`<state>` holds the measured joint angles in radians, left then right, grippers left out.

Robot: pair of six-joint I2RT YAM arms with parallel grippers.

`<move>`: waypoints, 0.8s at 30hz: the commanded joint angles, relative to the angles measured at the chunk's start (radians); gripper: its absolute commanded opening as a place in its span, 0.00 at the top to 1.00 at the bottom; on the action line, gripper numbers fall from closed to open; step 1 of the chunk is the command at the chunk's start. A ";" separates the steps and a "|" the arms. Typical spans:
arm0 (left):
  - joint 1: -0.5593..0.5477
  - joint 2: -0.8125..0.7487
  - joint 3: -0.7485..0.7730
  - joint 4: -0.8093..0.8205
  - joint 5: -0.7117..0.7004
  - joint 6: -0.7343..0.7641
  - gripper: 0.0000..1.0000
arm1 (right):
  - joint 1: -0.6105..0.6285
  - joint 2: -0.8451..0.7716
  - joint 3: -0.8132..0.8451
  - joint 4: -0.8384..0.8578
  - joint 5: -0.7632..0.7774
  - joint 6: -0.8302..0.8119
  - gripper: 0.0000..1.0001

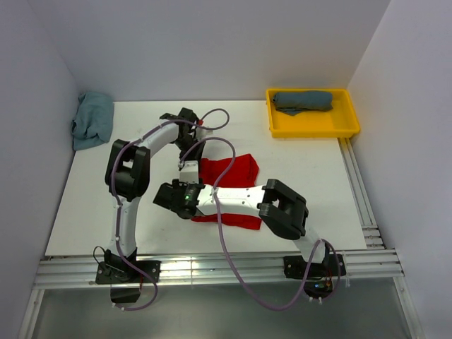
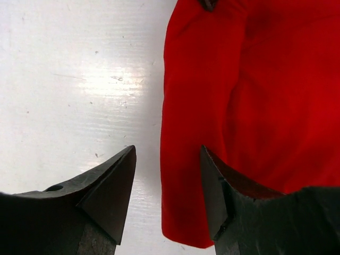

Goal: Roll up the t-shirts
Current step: Roll the tshirt

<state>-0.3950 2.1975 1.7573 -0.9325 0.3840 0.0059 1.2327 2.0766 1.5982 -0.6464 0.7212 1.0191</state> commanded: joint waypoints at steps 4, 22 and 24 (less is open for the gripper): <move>-0.008 0.033 0.053 -0.011 -0.045 0.002 0.96 | 0.005 0.043 0.012 -0.015 0.015 0.002 0.41; -0.004 0.010 0.133 -0.015 -0.019 0.026 0.23 | 0.002 0.043 -0.105 -0.026 -0.054 0.118 0.46; 0.002 0.001 0.149 -0.020 0.012 0.029 0.21 | 0.001 0.013 -0.159 0.019 -0.078 0.118 0.52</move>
<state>-0.3988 2.2250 1.8496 -0.9676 0.3637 0.0185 1.2324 2.1258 1.5154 -0.6861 0.7254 1.0882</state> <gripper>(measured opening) 0.785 0.504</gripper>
